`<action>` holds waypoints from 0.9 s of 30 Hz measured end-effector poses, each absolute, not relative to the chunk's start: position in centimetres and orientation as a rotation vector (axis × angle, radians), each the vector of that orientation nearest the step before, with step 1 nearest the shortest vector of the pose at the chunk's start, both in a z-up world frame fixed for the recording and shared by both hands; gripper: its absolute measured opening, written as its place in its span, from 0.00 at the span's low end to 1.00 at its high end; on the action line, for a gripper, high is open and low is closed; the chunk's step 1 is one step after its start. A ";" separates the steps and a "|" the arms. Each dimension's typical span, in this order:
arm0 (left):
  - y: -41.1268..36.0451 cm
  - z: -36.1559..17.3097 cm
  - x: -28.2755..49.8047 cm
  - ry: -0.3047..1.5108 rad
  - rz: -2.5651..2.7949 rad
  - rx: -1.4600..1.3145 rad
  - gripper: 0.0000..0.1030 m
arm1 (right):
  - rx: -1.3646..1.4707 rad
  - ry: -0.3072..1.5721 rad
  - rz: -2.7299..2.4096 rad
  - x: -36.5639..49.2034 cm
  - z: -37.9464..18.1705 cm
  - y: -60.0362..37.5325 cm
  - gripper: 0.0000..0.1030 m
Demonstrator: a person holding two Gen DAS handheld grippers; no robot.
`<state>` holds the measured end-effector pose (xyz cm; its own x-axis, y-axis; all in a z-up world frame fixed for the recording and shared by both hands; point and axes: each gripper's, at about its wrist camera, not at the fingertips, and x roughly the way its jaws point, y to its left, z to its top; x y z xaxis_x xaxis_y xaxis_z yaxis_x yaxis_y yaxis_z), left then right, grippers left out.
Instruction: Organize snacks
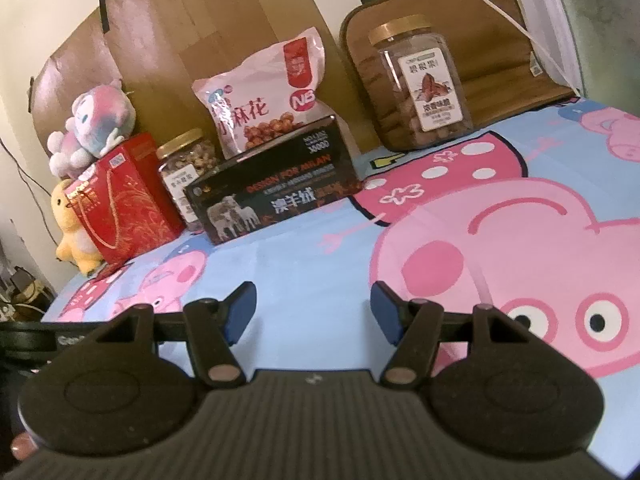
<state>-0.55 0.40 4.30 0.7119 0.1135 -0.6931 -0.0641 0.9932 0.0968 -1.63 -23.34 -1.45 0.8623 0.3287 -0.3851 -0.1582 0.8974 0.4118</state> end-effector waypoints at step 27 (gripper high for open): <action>1.1 5.3 -1.7 0.707 0.191 0.105 1.00 | 0.377 0.445 0.320 -2.7 0.1 -23.0 0.69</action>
